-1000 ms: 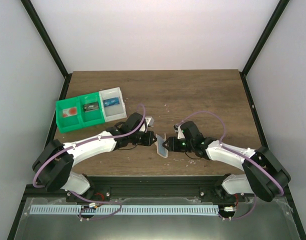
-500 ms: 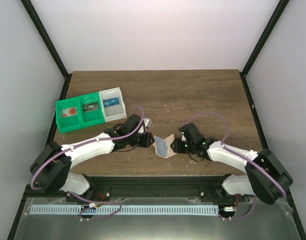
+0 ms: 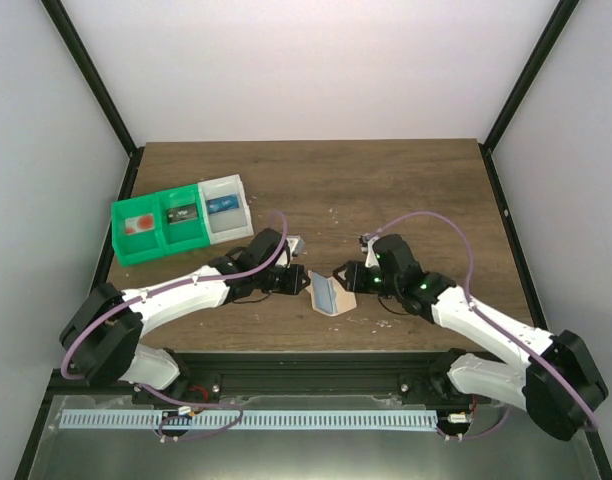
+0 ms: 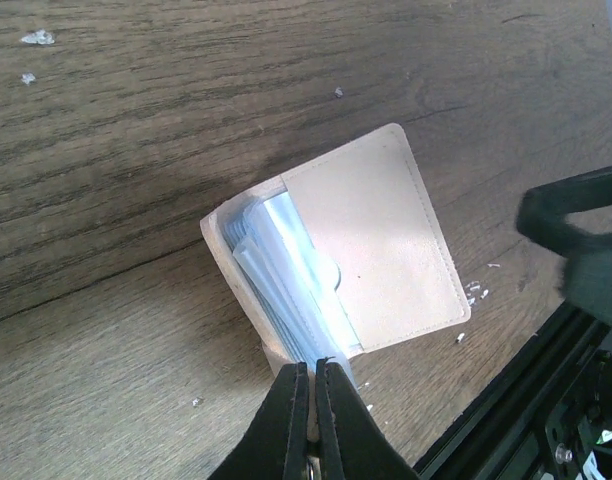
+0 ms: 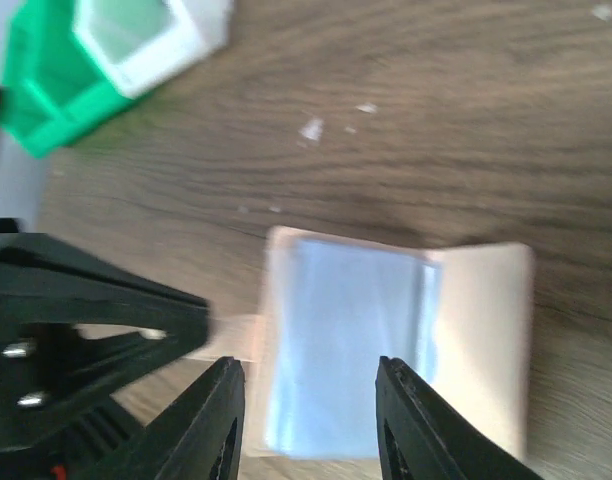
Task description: Take the credit cards out of the card holder
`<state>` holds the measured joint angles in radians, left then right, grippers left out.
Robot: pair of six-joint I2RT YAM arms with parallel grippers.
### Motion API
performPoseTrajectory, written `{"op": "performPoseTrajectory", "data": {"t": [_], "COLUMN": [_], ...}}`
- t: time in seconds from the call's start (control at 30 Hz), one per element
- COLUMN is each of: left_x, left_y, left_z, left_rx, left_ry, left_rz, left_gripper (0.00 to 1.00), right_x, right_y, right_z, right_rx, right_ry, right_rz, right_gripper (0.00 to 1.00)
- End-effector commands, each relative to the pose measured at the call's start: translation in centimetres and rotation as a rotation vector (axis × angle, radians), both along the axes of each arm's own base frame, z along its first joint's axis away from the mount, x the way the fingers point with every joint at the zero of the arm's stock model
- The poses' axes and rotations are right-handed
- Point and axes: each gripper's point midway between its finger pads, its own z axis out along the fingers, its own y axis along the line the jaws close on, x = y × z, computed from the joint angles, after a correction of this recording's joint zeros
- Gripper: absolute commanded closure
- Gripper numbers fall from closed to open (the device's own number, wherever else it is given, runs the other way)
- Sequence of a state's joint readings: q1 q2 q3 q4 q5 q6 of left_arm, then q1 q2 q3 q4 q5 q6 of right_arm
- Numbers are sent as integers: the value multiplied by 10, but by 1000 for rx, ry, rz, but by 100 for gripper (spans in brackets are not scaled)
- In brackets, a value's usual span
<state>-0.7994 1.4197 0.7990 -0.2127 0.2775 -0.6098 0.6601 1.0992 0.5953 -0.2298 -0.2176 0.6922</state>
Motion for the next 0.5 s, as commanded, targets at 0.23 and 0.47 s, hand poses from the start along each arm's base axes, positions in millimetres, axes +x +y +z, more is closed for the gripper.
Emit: {"op": "performPoseTrajectory", "data": {"t": [0.23,0.47], "left_x": [0,0], "left_y": [-6,-6], "left_z": [15,15], "left_rx": [-49,-52], "left_ry": [-15,-15], "left_rz": [-8,0], "left_gripper": [100,100], "right_x": [-8,-19], "right_y": [36,44], "right_z": [9,-20], "right_rx": [150,114], "right_ry": [23,103], "right_rz": [123,167], "right_gripper": [54,45]}}
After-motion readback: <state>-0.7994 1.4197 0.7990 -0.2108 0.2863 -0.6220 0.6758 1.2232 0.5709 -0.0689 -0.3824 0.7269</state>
